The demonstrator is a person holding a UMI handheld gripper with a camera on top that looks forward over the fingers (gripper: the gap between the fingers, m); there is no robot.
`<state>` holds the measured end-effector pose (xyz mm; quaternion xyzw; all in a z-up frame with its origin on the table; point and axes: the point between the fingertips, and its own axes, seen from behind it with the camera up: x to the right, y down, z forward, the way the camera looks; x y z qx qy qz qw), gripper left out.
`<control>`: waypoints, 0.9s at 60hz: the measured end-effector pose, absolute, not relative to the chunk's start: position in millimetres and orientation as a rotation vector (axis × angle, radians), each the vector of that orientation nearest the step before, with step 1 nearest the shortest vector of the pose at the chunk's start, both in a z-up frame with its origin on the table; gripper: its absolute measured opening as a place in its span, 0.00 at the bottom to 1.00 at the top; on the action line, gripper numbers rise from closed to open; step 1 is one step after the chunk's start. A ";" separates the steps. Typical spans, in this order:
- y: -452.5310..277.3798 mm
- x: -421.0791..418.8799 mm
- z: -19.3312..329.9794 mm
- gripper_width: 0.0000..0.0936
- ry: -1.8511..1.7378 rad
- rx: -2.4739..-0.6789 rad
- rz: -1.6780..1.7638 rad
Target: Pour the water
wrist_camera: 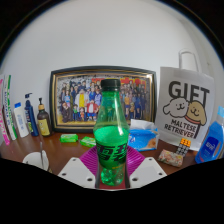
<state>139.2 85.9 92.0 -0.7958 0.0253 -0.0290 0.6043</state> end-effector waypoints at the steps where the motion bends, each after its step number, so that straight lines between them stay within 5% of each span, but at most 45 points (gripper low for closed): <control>1: 85.2 141.6 89.6 0.36 0.060 -1.845 -0.067; 15: 79.9 144.3 89.3 0.53 0.095 -1.840 -0.046; 23: 70.9 147.2 84.9 0.93 0.115 -1.901 -0.059; 54: -118.4 81.5 157.6 0.91 0.108 -2.137 -0.155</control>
